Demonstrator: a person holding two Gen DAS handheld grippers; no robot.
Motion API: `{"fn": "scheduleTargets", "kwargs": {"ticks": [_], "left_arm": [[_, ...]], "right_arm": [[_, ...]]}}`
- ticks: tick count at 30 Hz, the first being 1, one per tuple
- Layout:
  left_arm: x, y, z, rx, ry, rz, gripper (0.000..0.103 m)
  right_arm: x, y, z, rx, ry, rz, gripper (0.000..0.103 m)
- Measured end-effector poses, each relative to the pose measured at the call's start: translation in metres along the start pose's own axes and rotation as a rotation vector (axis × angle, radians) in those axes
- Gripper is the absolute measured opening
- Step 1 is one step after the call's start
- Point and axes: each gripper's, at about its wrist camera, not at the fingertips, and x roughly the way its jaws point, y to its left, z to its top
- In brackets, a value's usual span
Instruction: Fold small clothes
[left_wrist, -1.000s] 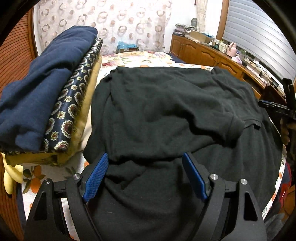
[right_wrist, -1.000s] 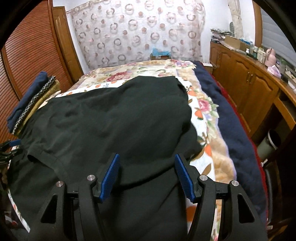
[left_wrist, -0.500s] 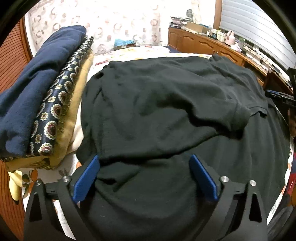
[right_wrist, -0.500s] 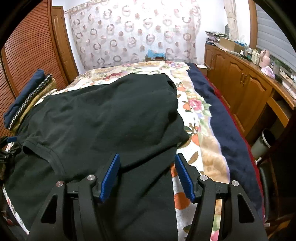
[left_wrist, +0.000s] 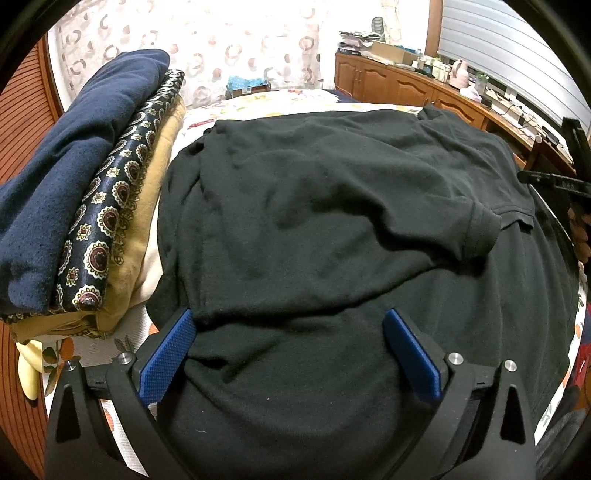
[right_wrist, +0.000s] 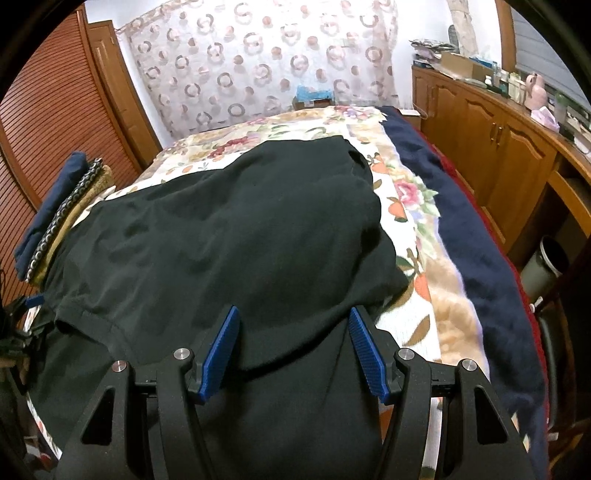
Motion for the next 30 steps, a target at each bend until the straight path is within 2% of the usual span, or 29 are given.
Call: {"fn": "scheduleTargets", "kwargs": {"ticks": [6,11,14,18,21,24,27,29,30], "left_arm": [[0.000,0.000,0.000,0.000,0.001,0.000,0.102],[0.000,0.000,0.000,0.000,0.001,0.000,0.102],[0.000,0.000,0.000,0.000,0.001,0.000,0.102],[-0.001,0.000,0.000,-0.002,-0.001,0.006,0.102],[-0.010,0.001,-0.003,-0.026,-0.031,0.006,0.101],[-0.027,0.010,-0.007,-0.103,-0.088,-0.027,0.093],[-0.040,0.020,-0.007,-0.170,-0.126,-0.041,0.075],[-0.043,0.027,-0.006,-0.193,-0.135,-0.035,0.057],[-0.043,0.030,-0.004,-0.204,-0.135,-0.029,0.054]], "right_arm": [[0.007,0.004,0.006,-0.011,0.003,-0.032,0.041],[0.008,0.005,0.004,-0.024,-0.001,-0.099,0.020],[0.006,0.008,0.000,-0.049,-0.016,-0.122,0.016],[0.006,0.014,-0.003,-0.065,-0.027,-0.143,0.015],[0.005,0.017,-0.002,-0.080,-0.026,-0.157,0.016],[0.005,0.018,-0.003,-0.082,-0.026,-0.160,0.016],[0.005,0.020,-0.003,-0.087,-0.026,-0.166,0.016],[0.006,0.020,-0.003,-0.087,-0.026,-0.167,0.016],[0.006,0.020,-0.003,-0.086,-0.026,-0.165,0.016]]}}
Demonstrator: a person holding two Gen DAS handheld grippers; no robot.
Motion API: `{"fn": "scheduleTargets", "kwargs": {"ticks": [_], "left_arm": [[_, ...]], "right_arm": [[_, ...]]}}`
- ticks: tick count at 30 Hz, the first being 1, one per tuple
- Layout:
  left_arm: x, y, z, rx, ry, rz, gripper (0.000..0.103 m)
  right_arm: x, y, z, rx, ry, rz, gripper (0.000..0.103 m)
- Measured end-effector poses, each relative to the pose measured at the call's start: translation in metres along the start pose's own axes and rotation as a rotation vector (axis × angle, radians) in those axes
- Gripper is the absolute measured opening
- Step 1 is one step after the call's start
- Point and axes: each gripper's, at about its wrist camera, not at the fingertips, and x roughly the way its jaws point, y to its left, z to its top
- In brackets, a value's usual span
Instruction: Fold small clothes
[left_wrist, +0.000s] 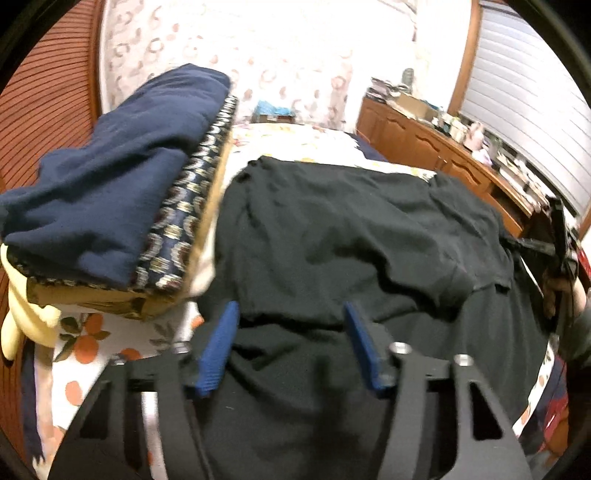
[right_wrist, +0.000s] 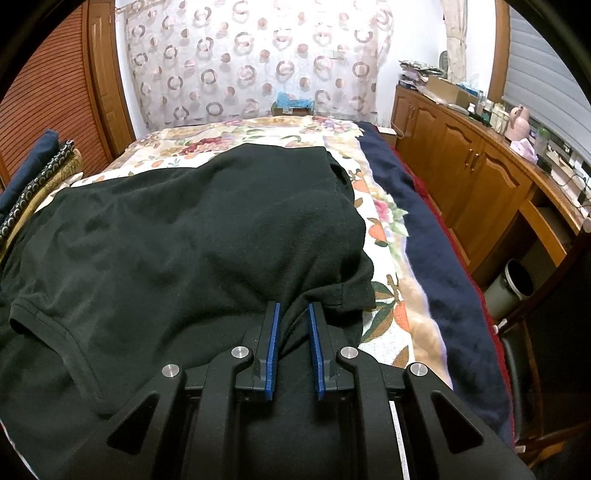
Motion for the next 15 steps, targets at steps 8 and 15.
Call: {"fn": "scheduleTargets", "kwargs": {"ticks": [8,15], "left_arm": [[0.024,0.012,0.005,-0.019,0.063,0.068,0.043],[0.032,0.009,0.009,0.040,0.085,0.095,0.015]], "right_arm": [[0.000,-0.003,0.000,0.002,-0.001,0.001,0.016],[0.000,-0.001,0.001,-0.003,-0.001,-0.006,0.016]]}}
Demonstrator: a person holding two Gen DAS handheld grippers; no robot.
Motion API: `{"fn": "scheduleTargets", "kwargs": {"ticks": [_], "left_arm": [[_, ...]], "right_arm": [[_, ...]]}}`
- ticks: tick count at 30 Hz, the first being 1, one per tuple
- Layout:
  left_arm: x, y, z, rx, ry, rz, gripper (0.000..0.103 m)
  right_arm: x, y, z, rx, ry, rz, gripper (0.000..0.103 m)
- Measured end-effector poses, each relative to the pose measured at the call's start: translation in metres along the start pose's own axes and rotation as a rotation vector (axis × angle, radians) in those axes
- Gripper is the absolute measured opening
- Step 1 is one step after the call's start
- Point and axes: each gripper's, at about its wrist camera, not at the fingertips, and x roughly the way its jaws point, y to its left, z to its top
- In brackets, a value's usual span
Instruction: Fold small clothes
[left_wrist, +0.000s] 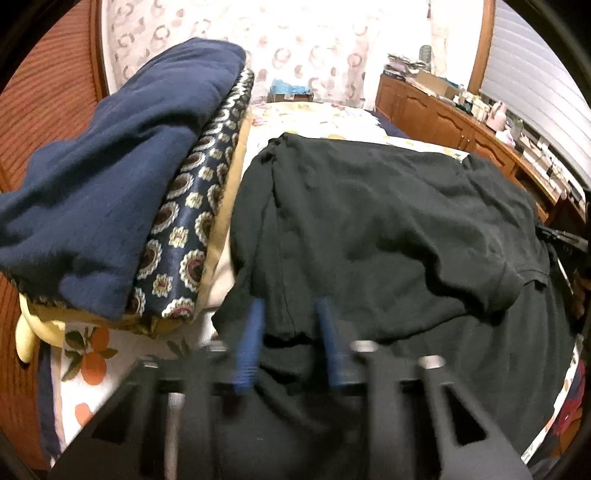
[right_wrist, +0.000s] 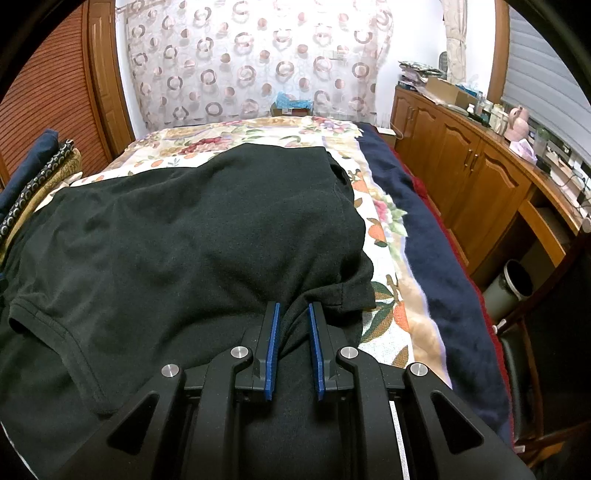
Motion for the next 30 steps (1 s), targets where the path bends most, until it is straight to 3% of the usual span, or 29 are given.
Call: {"fn": "scheduleTargets", "kwargs": {"ticks": [2,12,18,24,30], "left_arm": [[-0.004,-0.001,0.001,0.012,-0.024,-0.006,0.009],[-0.052,0.000,0.010,-0.007,-0.187,-0.053,0.008],[-0.063,-0.004,0.015,-0.007,-0.223,-0.070,0.007],[-0.087,-0.006,0.017,-0.008,-0.279,-0.086,0.007],[-0.110,-0.010,0.017,0.005,-0.324,-0.097,0.007]], "right_arm": [[0.000,0.000,0.000,0.001,0.000,0.001,0.016],[0.001,0.000,0.000,-0.003,-0.002,-0.002,0.016],[-0.002,-0.005,0.000,0.010,-0.016,0.028,0.004],[-0.027,-0.013,0.001,0.038,-0.106,0.101,0.003],[-0.078,-0.009,-0.002,-0.011,-0.211,0.109,0.003]]}}
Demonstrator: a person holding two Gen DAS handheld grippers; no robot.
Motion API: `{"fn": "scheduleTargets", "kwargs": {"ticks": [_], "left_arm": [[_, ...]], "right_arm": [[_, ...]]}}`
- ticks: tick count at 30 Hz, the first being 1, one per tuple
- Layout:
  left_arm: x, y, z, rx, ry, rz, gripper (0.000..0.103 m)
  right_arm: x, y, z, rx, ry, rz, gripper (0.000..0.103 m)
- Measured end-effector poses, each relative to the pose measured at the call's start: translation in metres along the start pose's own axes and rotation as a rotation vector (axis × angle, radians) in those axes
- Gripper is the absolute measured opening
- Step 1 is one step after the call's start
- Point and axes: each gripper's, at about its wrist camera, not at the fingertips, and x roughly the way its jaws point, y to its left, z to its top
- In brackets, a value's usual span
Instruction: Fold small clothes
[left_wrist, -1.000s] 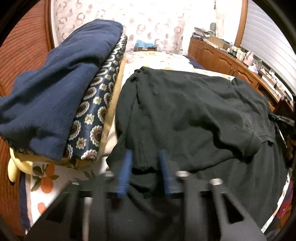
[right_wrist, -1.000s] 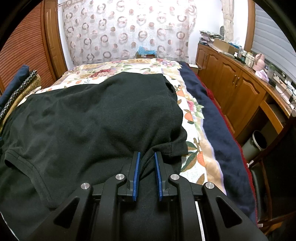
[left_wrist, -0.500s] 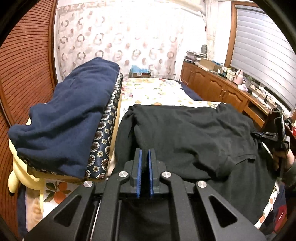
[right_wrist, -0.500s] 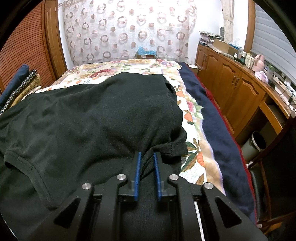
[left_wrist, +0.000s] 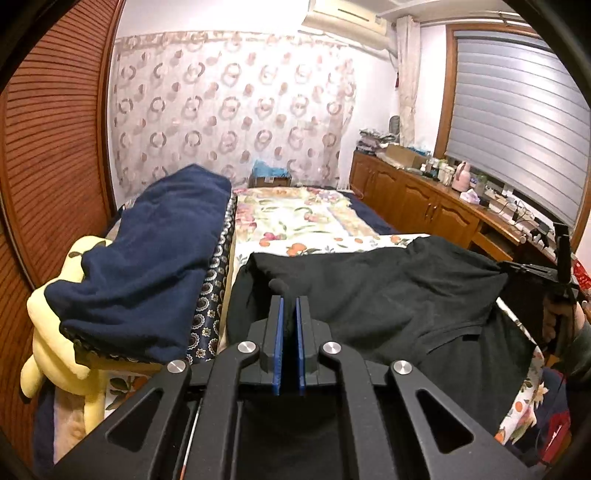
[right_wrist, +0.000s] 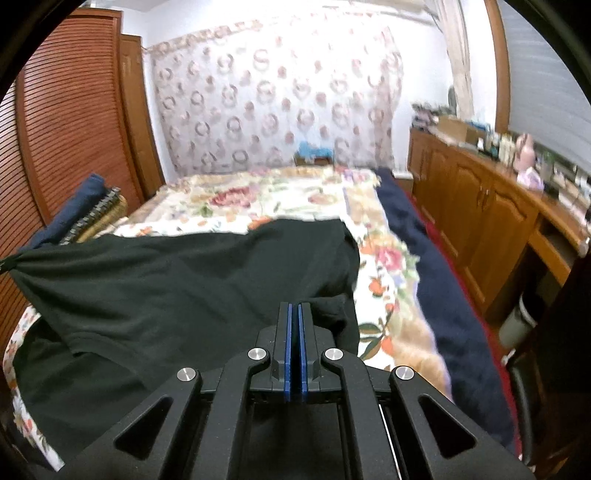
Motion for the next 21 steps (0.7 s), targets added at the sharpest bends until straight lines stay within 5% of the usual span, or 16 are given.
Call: {"fn": "scheduleTargets", "kwargs": {"ticks": [13,21], "left_arm": [[-0.058,0.016,-0.017,-0.029,-0.032,-0.011,0.007],[-0.052,0.024,-0.062,-0.054,0.074,0.019,0.007]], "right_arm": [[-0.104,0.005,-0.029,-0.064,-0.123,0.049,0.003],[-0.099,0.000,-0.066,-0.077,-0.033,0.034,0.003]]}}
